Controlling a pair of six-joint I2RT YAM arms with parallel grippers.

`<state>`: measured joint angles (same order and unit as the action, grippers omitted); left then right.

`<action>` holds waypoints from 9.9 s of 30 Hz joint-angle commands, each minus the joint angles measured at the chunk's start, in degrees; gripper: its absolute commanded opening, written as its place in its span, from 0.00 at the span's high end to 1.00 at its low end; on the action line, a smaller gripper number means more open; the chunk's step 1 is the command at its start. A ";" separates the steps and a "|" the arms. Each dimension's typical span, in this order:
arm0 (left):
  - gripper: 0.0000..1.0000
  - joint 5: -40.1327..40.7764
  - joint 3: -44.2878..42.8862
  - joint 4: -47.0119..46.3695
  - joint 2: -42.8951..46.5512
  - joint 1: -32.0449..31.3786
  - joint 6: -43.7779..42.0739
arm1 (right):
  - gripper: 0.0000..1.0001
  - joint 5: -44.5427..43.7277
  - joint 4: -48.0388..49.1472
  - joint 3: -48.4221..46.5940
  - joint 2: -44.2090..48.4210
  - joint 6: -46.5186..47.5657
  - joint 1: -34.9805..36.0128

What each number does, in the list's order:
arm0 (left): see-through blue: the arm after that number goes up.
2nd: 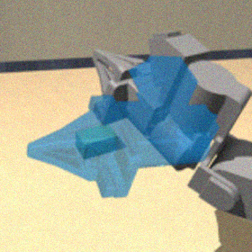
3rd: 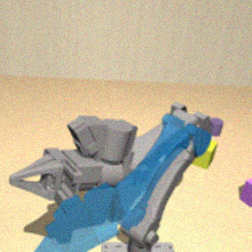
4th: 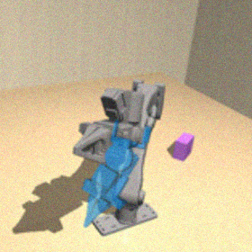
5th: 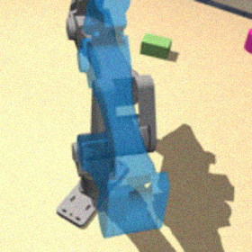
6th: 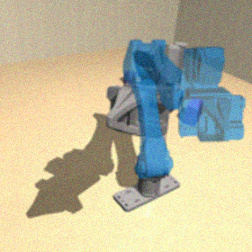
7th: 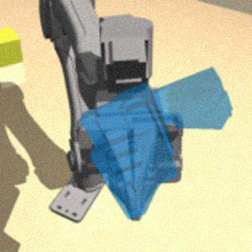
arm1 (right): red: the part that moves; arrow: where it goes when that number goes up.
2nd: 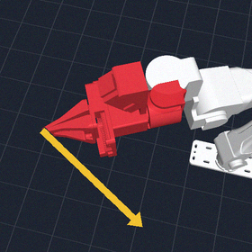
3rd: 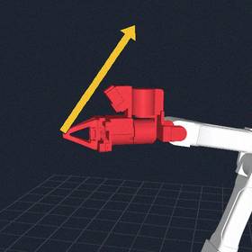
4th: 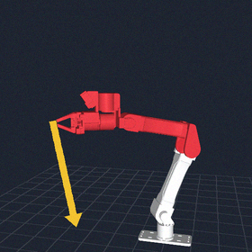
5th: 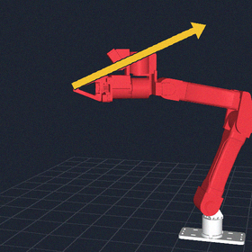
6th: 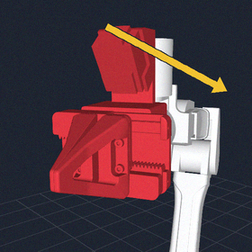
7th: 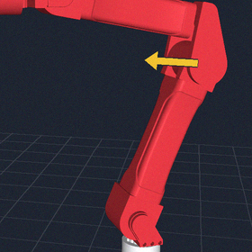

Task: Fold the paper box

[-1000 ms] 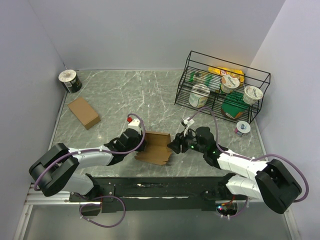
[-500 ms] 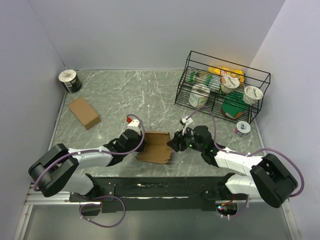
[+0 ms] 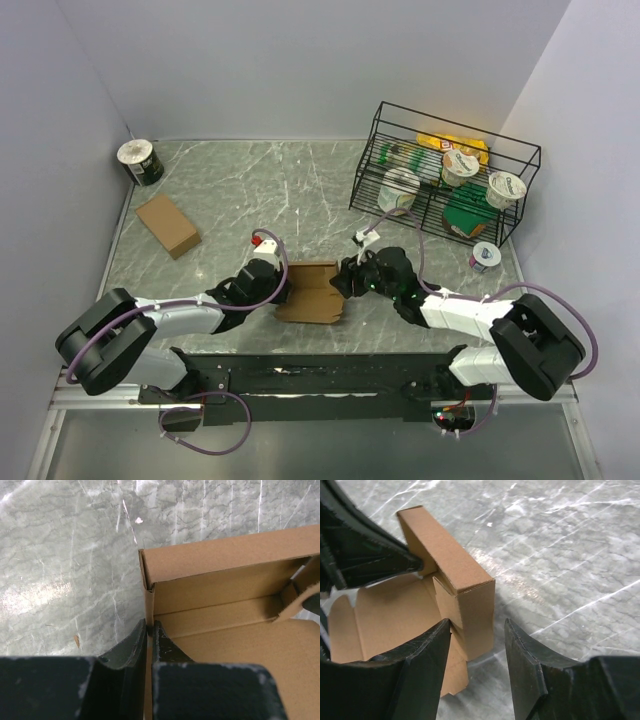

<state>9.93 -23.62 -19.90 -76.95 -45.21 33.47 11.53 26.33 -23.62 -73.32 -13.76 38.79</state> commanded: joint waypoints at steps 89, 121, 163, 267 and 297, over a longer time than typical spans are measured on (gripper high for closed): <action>0.99 9.14 -0.73 3.11 5.58 3.02 0.63 | 1.00 -52.48 -33.35 -11.71 -3.06 -8.65 12.37; 0.22 -12.66 8.32 -21.93 4.79 3.20 0.98 | 1.00 -40.45 -21.67 -10.66 -6.92 -8.39 12.98; 0.99 20.47 2.43 -7.61 2.15 -2.95 -1.92 | 1.00 -52.83 -38.27 -15.76 -10.44 -14.19 13.33; 0.99 25.05 -2.14 1.71 0.48 -4.71 -2.27 | 0.60 -46.51 -28.96 -29.38 -23.88 -11.90 16.50; 0.99 25.93 -2.31 2.85 1.01 -4.97 -2.18 | 1.00 -54.51 -30.81 -26.92 -25.99 -10.41 16.06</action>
<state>33.69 -25.63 -18.55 -77.60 -50.24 32.40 -35.64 -0.71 -51.68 -98.08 -27.14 55.68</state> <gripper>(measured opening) 0.107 0.046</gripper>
